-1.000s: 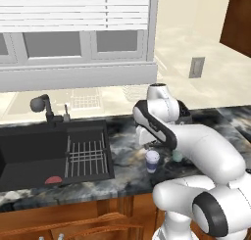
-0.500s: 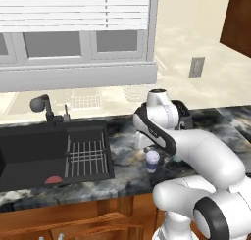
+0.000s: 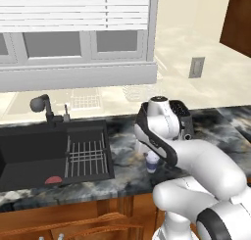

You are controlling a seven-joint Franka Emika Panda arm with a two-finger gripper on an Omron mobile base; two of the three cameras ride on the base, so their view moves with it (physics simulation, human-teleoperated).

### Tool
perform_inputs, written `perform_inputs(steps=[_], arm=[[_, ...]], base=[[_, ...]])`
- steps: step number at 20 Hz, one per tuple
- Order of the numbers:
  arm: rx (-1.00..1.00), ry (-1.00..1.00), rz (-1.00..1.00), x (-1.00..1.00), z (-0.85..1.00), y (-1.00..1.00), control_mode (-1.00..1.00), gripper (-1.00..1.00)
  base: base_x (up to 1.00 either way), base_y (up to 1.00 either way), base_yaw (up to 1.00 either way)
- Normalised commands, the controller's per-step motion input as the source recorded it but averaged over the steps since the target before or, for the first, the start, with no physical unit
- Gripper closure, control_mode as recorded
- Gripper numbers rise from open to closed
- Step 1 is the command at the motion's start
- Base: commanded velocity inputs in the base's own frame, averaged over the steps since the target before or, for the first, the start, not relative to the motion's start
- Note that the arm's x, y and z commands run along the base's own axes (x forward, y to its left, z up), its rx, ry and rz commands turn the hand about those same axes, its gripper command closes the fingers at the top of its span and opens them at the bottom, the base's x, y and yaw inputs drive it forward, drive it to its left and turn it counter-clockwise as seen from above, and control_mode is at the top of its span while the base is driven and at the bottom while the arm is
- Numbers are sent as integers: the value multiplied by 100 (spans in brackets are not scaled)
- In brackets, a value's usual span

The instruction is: Move the drinks to the dining counter.

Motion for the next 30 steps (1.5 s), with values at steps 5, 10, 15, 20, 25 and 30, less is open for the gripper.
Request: perform_inputs(steps=[5, 10, 15, 20, 25, 30], arm=[[0, -5, 0, 1, -16, 0, -100, -100], [0, -5, 0, 0, -17, 0, -100, -100], [0, -5, 0, 13, -18, 0, -100, -100], [0, 0, 0, 16, -19, -2, -100, -100], [0, 0, 0, 3, -18, -4, -100, -100], [0, 0, 0, 0, -20, -1, -100, 100]], base=[[0, 0, 0], [0, 0, 0], [0, 0, 0], [0, 0, 0], [0, 0, 0], [0, 0, 0]])
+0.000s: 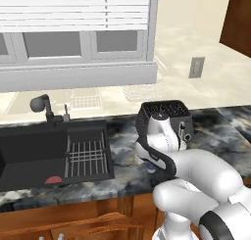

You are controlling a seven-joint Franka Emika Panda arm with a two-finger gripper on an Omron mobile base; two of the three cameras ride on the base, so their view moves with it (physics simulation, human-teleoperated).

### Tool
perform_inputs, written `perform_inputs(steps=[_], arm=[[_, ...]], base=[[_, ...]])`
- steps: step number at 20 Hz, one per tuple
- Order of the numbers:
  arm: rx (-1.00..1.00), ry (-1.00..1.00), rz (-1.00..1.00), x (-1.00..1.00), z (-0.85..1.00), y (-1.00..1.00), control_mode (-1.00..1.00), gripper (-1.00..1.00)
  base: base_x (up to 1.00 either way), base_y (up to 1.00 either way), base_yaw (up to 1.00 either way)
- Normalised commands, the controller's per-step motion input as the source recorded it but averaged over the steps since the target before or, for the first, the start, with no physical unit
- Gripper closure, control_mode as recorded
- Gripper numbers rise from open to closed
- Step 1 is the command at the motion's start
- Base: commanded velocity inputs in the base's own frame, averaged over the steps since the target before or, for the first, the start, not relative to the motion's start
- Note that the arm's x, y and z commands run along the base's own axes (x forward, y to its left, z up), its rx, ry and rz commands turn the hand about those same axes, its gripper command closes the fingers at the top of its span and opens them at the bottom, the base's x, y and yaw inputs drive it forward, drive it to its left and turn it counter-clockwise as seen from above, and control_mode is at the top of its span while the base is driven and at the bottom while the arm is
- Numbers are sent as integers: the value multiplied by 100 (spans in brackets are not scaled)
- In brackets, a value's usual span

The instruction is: Move the drinks to the dining counter.

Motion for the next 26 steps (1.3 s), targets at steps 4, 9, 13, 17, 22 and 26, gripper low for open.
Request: perform_inputs(steps=[4, 9, 13, 17, 22, 26], arm=[[0, -1, 0, -5, -15, 0, -100, 100], [0, -4, 0, -14, -7, -1, -100, 100], [1, 0, -5, -6, 22, -5, -100, 100], [3, 1, -11, -1, 97, -19, -100, 100], [6, 1, -15, 0, 96, -20, -100, 100], [5, 8, -18, 0, 97, -16, -100, 100]], base=[[0, 0, 0], [0, 0, 0], [0, 0, 0], [0, 0, 0], [0, 0, 0], [0, 0, 0]])
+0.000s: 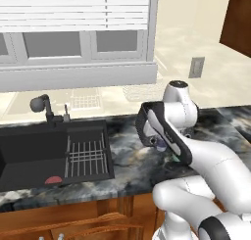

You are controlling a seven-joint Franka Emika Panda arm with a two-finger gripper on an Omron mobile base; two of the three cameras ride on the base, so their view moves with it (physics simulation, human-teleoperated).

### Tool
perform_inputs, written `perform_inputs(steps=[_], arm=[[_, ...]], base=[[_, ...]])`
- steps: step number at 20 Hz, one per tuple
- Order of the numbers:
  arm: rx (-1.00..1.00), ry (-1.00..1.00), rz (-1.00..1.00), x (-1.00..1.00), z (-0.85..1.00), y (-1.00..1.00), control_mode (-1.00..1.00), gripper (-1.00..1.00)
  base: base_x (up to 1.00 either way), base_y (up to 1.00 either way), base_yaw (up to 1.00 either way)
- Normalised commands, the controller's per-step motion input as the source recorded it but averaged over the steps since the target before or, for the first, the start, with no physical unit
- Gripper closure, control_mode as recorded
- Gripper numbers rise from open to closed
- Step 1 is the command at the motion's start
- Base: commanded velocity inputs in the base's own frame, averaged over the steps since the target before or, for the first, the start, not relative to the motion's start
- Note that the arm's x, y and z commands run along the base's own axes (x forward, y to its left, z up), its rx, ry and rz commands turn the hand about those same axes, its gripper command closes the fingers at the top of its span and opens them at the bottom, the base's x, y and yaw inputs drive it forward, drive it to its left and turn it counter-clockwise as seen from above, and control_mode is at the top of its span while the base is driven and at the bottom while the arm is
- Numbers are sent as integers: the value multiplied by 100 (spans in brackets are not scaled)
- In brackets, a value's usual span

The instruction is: Move the drinks to the dining counter.

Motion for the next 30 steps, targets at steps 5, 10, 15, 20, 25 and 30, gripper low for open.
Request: perform_inputs(steps=[5, 10, 15, 20, 25, 30], arm=[[4, 15, -16, 0, 51, -2, -100, 100], [0, 1, -9, -1, 8, 0, -100, 100], [0, 0, -6, 0, 0, -1, 100, 100], [0, 0, 0, 0, 0, 0, 100, 100], [0, 0, 0, 0, 0, 0, 100, 100], [0, 0, 0, 0, 0, 0, 100, 100]], base=[[0, 0, 0], [0, 0, 0], [-1, -3, -7], [-18, -29, -41], [-66, -57, -53], [-46, -78, -60]])
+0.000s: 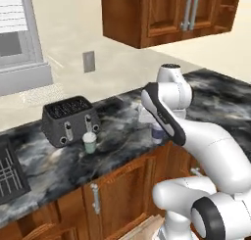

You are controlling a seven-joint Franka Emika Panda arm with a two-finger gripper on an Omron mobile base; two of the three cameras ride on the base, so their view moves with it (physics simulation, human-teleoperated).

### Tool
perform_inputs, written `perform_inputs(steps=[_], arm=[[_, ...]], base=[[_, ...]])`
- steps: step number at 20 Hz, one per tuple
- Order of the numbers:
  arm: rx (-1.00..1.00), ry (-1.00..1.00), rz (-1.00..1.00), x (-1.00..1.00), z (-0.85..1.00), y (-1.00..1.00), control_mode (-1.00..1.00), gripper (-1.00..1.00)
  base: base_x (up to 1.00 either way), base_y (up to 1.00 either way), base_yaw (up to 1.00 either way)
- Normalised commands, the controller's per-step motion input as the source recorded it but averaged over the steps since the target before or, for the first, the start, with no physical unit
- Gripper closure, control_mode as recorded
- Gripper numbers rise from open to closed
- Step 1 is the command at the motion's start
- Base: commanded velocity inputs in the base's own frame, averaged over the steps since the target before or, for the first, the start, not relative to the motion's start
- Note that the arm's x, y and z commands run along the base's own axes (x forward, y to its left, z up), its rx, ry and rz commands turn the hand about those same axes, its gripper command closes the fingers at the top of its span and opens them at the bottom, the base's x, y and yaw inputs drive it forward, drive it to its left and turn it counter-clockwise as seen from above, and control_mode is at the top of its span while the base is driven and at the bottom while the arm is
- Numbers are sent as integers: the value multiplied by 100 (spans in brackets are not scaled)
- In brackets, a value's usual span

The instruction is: Move the drinks to the dining counter.

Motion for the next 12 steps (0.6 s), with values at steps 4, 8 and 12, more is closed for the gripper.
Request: perform_inputs(steps=[4, 8, 12], arm=[[0, 0, 0, 0, 0, 0, 100, 100], [0, 0, 0, 0, 0, 0, 100, 100], [0, 0, 0, 0, 0, 0, 100, 100]], base=[[0, -21, -91], [0, -15, -94], [7, -32, -86]])
